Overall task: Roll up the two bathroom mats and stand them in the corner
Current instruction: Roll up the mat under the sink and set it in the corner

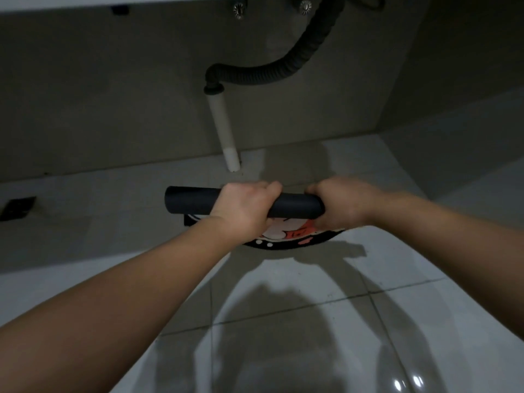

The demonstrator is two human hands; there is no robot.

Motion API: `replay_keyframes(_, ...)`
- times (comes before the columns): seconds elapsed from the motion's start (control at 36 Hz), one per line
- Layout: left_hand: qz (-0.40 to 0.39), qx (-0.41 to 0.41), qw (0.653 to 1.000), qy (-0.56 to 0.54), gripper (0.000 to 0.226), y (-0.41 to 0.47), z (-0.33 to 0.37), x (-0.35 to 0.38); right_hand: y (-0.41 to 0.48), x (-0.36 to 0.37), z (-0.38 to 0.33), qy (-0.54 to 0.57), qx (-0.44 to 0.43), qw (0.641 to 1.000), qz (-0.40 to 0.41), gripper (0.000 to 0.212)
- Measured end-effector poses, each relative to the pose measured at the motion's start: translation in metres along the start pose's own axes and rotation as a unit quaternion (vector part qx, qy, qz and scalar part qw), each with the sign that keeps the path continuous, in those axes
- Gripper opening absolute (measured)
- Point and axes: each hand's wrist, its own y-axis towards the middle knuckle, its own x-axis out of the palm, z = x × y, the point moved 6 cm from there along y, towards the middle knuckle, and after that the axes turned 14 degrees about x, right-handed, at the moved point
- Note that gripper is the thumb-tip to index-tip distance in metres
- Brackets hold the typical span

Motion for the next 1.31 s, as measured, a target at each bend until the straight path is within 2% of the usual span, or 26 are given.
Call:
replay_keyframes(0.06,-0.054,-0.026,0.996,-0.06,0.049,0.003,-0.008,0.007,-0.003,-0.004,-0.002,-0.061,-0.029,0.994,0.082,0.022)
replay_keyframes(0.14,-0.136,-0.068,0.968,-0.198,0.068,0.004,-0.012,0.019,-0.01,-0.006,-0.005,-0.15,-0.077,0.967,0.19,0.023)
replay_keyframes(0.22,-0.136,-0.08,0.948,-0.276,0.061,0.004,-0.01,0.018,-0.015,-0.007,-0.009,-0.184,-0.113,0.939,0.268,0.02)
replay_keyframes(0.28,-0.138,-0.083,0.941,-0.297,0.056,0.003,-0.01,0.017,-0.015,-0.006,-0.007,-0.185,-0.121,0.927,0.303,0.03)
replay_keyframes(0.36,-0.14,-0.081,0.947,-0.278,0.04,0.004,-0.011,0.019,-0.009,0.002,-0.004,-0.194,-0.119,0.927,0.298,0.049)
replay_keyframes(0.47,-0.098,-0.08,0.974,-0.186,0.03,0.001,-0.011,0.016,-0.008,0.0,-0.007,-0.169,-0.12,0.931,0.299,0.04)
replay_keyframes(0.53,-0.058,-0.057,0.992,-0.093,0.027,0.0,-0.009,0.01,-0.002,0.0,-0.007,-0.141,-0.1,0.96,0.219,0.041)
replay_keyframes(0.61,-0.017,-0.015,1.0,-0.016,0.028,-0.001,-0.003,0.007,0.007,0.005,-0.003,-0.066,-0.052,0.994,0.071,0.047)
replay_keyframes(0.69,-0.002,0.009,1.0,0.029,0.03,-0.002,0.004,0.006,0.012,0.011,0.001,-0.012,-0.018,1.0,-0.009,0.054)
replay_keyframes(0.75,-0.001,0.012,0.999,0.038,0.033,-0.001,0.006,0.007,0.013,0.012,0.002,0.012,-0.008,0.999,-0.037,0.049)
replay_keyframes(0.81,-0.002,0.007,1.0,0.03,0.035,0.001,0.004,0.006,0.011,0.01,0.0,0.008,-0.016,1.0,-0.018,0.038)
replay_keyframes(0.89,-0.037,-0.012,0.998,-0.039,0.048,0.004,0.0,0.009,0.004,0.004,-0.003,-0.089,-0.051,0.989,0.104,0.032)
replay_keyframes(0.97,-0.088,-0.058,0.981,-0.165,0.055,0.003,-0.002,0.02,-0.005,0.004,-0.008,-0.188,-0.119,0.945,0.238,0.037)
replay_keyframes(1.03,-0.104,-0.074,0.967,-0.221,0.052,0.002,-0.001,0.026,-0.008,0.006,-0.009,-0.208,-0.153,0.924,0.281,0.05)
replay_keyframes(1.08,-0.108,-0.082,0.961,-0.241,0.046,0.002,0.0,0.027,-0.008,0.008,-0.008,-0.194,-0.16,0.92,0.3,0.048)
replay_keyframes(1.17,-0.099,-0.086,0.964,-0.233,0.036,0.001,-0.001,0.024,-0.006,0.01,-0.006,-0.177,-0.144,0.93,0.289,0.045)
replay_keyframes(1.22,-0.08,-0.063,0.982,-0.159,0.034,0.001,-0.001,0.02,-0.005,0.008,-0.008,-0.159,-0.138,0.942,0.261,0.04)
replay_keyframes(1.31,-0.05,-0.002,0.998,-0.031,0.034,0.0,0.005,0.016,0.004,0.01,-0.005,-0.104,-0.08,0.987,0.096,0.049)
